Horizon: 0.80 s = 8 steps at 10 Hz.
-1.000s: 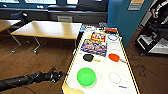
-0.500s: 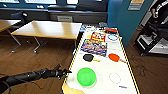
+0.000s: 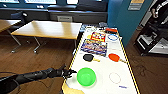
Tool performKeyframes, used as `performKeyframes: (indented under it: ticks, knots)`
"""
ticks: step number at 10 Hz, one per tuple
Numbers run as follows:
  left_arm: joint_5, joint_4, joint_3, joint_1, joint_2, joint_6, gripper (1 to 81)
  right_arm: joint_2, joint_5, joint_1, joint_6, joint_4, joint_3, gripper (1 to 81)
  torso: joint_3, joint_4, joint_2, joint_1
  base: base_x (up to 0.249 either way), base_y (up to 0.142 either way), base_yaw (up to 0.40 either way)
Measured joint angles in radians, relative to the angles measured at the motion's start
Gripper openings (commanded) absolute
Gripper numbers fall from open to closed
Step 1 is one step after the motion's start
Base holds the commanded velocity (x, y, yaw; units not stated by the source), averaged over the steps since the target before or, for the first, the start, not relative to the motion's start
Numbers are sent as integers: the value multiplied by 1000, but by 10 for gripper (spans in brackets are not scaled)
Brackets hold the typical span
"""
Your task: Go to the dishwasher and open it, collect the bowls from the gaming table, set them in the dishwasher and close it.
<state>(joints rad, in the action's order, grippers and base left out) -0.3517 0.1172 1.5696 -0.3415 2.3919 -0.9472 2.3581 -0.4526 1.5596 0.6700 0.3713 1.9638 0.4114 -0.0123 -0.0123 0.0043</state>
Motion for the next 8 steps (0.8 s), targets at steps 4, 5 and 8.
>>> performKeyframes:
  ticks: [4,5,8]
  knots:
    - [-2,21,6,-41,2,0,811,3,0,0,0,10,0,10,0,0,0,0,0,0,0]
    - [1,22,7,-56,3,1,811,3,0,-3,0,17,0,10,0,0,0,0,0,0,0]
    - [7,22,33,-77,22,0,811,6,0,-9,0,22,0,10,0,0,0,0,0,0,0]
